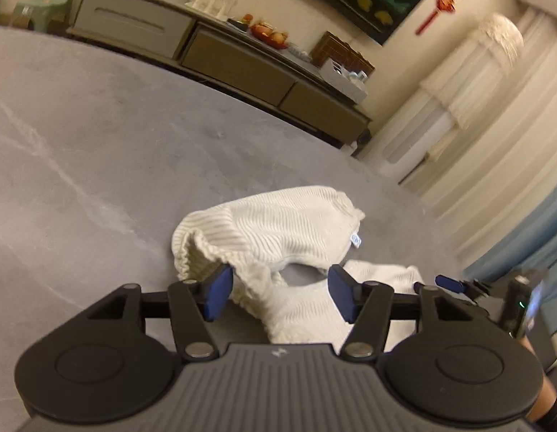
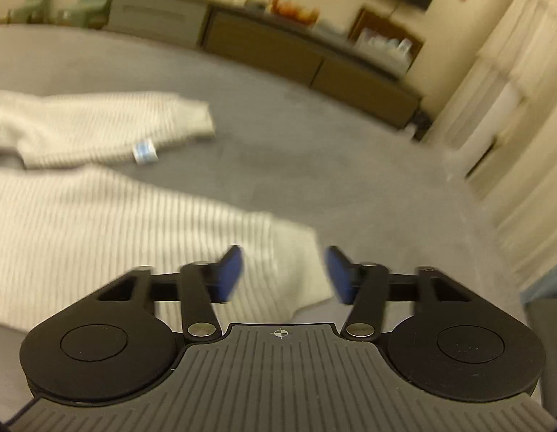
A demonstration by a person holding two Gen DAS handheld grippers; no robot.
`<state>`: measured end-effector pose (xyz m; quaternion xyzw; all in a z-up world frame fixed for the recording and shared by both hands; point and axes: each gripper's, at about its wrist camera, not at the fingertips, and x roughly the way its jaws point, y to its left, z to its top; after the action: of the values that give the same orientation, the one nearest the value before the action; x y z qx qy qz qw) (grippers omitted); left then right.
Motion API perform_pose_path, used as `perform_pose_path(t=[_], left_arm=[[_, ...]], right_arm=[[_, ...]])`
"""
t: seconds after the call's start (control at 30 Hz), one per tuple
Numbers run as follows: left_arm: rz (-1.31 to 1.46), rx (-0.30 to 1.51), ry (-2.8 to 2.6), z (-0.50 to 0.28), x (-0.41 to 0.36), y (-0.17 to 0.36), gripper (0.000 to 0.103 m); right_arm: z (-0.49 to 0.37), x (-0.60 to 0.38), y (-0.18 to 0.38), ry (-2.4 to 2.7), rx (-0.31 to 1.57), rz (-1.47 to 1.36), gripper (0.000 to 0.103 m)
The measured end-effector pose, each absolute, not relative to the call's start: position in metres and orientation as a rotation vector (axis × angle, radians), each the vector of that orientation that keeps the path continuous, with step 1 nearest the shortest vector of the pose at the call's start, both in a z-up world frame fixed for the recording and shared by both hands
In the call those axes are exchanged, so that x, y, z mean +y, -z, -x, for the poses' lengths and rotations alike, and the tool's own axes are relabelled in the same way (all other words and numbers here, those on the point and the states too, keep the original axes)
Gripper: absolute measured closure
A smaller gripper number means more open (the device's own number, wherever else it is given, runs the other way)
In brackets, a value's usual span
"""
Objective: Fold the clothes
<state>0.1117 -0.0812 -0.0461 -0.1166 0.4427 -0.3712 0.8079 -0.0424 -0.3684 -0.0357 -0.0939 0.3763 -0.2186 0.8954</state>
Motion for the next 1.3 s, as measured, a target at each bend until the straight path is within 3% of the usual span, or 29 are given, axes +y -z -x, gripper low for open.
perform_pose_path(t=[0.07,0.13,0.2,0.27,0.3,0.37,0.4,0.5,0.6,0.8,1.07,1.1,1.13,1.17,1.2,1.27,1.3], left_arm=[[0.29,0.948,0.805,-0.114,-0.08,0.045,0.041],[0.33,0.948,0.816,-0.117,-0.078,0.044,0.039],[0.371,0.948,0.827,-0.12,-0.076,0.043,0.039],[0.399,0.947,0.836,-0.121,-0.076,0.042,0.038],[0.395,0.945,0.837,-0.12,-0.078,0.042,0.038],[0.392,0.938,0.836,-0.119,-0.079,0.039,0.038],[0.399,0.93,0.834,-0.119,-0.077,0.036,0.038],[0.446,0.888,0.832,-0.12,-0.062,0.026,0.035],[0.487,0.862,0.833,-0.121,-0.045,0.018,0.03],[0.488,0.909,0.929,-0.103,-0.043,0.022,0.03],[0.641,1.033,0.888,-0.114,-0.065,0.061,0.022],[0.618,1.038,0.874,-0.117,-0.068,0.065,0.032],[0.581,1.036,0.859,-0.119,-0.071,0.067,0.063],[0.527,1.023,0.841,-0.12,-0.073,0.066,0.081],[0.47,1.005,0.819,-0.12,-0.075,0.065,0.091],[0.43,0.956,0.78,-0.117,-0.071,0.059,0.094],[0.431,0.932,0.764,-0.116,-0.066,0.056,0.094]], right_arm=[[0.053,-0.329,0.018,0.318,0.677,0.185,0.047],[0.059,-0.273,0.018,0.082,0.622,0.188,0.031],[0.057,-0.221,0.027,-0.103,0.599,0.22,0.027],[0.042,-0.183,0.045,-0.142,0.621,0.296,0.029],[0.032,-0.174,0.054,-0.13,0.645,0.315,0.035],[0.013,-0.166,0.068,-0.112,0.708,0.323,0.061],[0.007,-0.171,0.067,-0.086,0.724,0.299,0.092],[0.0,-0.207,0.04,-0.092,0.74,0.059,0.093],[0.009,-0.261,0.02,-0.181,0.726,-0.364,0.093],[0.022,-0.324,0.03,-0.298,0.679,-0.89,0.093],[0.013,-0.277,0.039,-0.356,0.808,-0.643,0.09],[0.013,-0.265,0.041,-0.371,0.826,-0.583,0.089],[0.014,-0.256,0.044,-0.386,0.84,-0.539,0.088],[0.015,-0.249,0.047,-0.392,0.854,-0.506,0.087],[0.016,-0.243,0.05,-0.398,0.866,-0.473,0.08],[0.017,-0.242,0.051,-0.382,0.873,-0.423,0.072],[0.017,-0.242,0.051,-0.375,0.876,-0.398,0.055]])
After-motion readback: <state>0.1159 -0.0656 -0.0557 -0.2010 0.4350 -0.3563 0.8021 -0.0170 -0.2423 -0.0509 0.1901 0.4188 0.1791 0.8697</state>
